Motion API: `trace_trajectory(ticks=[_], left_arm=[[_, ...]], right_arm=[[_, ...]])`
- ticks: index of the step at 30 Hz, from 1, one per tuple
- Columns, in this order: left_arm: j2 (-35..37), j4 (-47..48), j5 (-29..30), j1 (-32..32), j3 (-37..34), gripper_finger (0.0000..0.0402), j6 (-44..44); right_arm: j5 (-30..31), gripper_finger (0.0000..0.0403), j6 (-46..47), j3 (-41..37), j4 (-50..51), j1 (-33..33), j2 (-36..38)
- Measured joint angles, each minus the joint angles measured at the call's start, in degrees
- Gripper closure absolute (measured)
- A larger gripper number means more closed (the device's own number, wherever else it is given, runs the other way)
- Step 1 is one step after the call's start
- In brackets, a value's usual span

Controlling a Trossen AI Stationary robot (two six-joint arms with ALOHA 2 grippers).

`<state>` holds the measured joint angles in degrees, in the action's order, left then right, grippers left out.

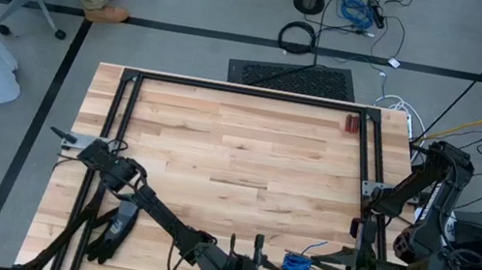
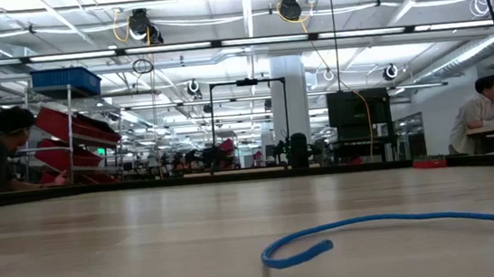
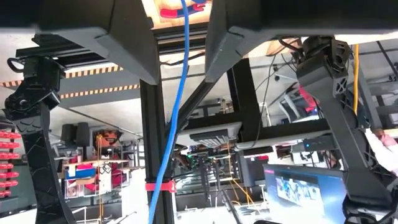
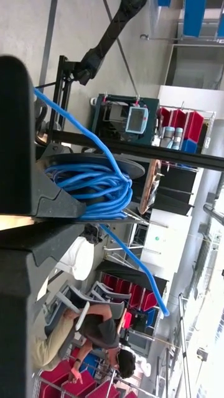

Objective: Coil cords
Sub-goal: Coil the blue wire onto the spool

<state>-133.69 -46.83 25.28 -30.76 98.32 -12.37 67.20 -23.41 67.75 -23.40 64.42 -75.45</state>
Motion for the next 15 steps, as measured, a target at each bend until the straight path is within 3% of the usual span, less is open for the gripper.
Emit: trace_trajectory(ticks=[8,15], left_arm=[[0.0,-0.1,-4.11,0.15,0.0,0.0314,-0.02],[0.0,-0.22,-4.29,0.33,0.0,0.0363,0.01]], right_arm=[[0.0,0.0403,0.01,0.0,0.0,0.0,-0.01],[0.0,0.0403,0.01,0.0,0.0,0.0,-0.01]])
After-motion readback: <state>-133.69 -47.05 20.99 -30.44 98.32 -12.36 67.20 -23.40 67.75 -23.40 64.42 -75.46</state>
